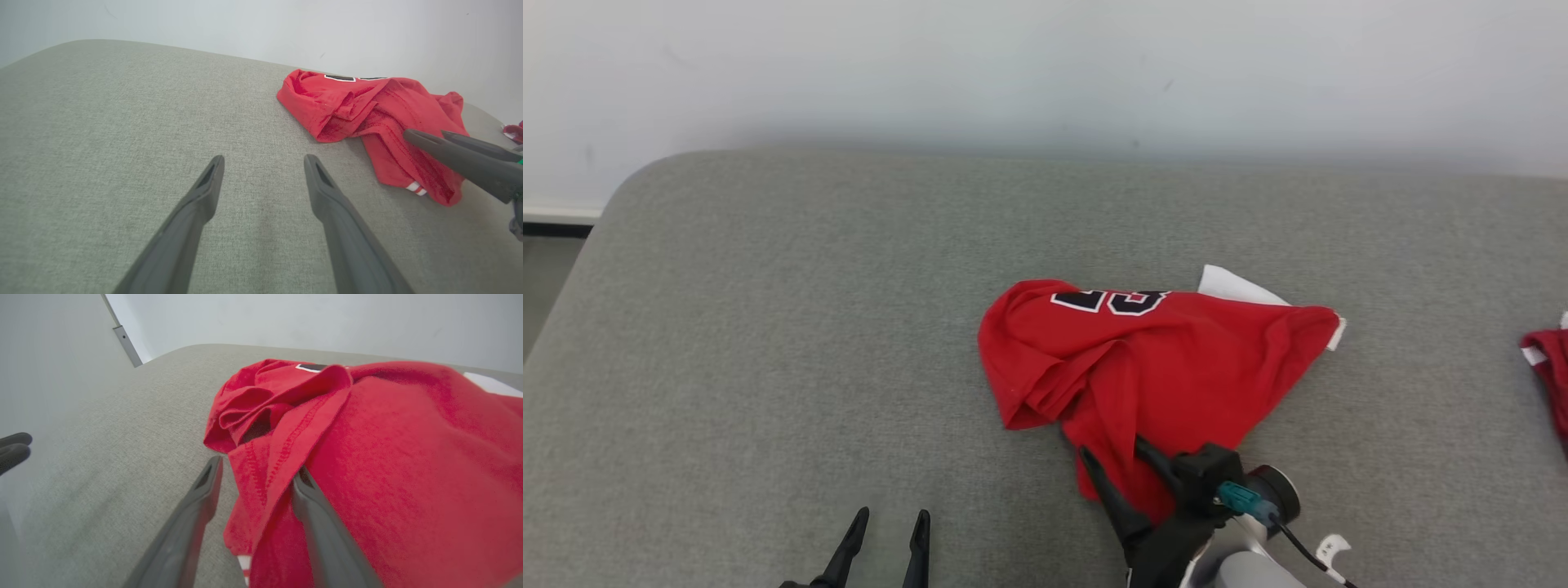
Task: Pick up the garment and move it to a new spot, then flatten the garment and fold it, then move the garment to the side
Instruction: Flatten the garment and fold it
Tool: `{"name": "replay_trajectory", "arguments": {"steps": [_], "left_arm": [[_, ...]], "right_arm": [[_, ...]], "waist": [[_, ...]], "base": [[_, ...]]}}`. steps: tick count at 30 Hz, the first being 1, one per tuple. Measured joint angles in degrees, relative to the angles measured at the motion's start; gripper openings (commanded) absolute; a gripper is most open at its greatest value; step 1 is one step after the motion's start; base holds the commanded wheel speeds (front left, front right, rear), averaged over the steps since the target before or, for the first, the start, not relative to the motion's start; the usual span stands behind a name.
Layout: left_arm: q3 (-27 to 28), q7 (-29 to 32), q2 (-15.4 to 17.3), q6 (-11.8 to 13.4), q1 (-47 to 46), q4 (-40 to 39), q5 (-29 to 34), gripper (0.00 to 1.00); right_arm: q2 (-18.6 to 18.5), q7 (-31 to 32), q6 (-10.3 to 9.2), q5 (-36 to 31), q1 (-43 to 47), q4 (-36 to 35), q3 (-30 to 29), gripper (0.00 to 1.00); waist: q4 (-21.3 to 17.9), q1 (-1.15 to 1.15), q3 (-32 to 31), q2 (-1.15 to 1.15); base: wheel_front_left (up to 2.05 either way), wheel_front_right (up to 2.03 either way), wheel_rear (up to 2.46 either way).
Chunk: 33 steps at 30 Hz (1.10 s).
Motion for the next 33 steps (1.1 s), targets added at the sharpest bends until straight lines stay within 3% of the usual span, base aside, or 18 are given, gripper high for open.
{"name": "replay_trajectory", "arguments": {"steps": [1,6,22,23,24,27,33], "left_arm": [[0.0,0.0,0.0,0.0,0.0,0.0,-0.1,1.0],[-0.9,0.0,0.0,0.0,-0.1,0.3,-0.6,1.0],[-4.0,0.0,0.0,0.0,-0.8,1.3,-1.0,1.0],[-3.9,0.0,0.0,0.0,-0.7,1.5,-1.0,1.0],[-3.8,0.0,0.0,0.0,-0.4,1.7,-1.0,1.0],[-3.0,0.0,0.0,0.0,0.2,1.8,-1.0,1.0],[-2.0,0.0,0.0,0.2,0.9,1.3,-2.0,1.0]], "right_arm": [[0.2,0.0,0.0,0.3,-0.8,0.9,0.7,0.0],[0.9,0.0,0.0,2.5,-5.1,2.5,2.5,0.0],[2.4,0.0,0.0,6.4,-15.5,-7.5,8.8,0.0],[2.4,0.0,0.0,8.6,-15.5,-7.3,9.8,0.71],[2.4,0.0,0.0,11.0,-15.4,-6.4,12.1,1.0],[2.5,0.0,0.0,14.7,-15.3,-2.8,17.4,1.0],[1.9,0.0,0.0,14.4,-15.8,0.0,14.9,1.0]], "waist": [[0.5,0.0,0.2,0.0],[3.6,0.0,1.2,0.0],[12.7,0.01,2.4,0.0],[13.3,0.01,2.3,0.0],[13.9,0.01,2.2,0.0],[14.9,0.01,1.5,0.0],[13.0,0.01,0.7,0.0]], "base": [[0.0,0.0,0.0],[0.0,0.0,0.0],[0.0,0.0,0.0],[0.0,0.0,0.0],[0.0,0.0,0.0],[0.0,0.0,0.0],[0.0,0.0,0.0]]}}
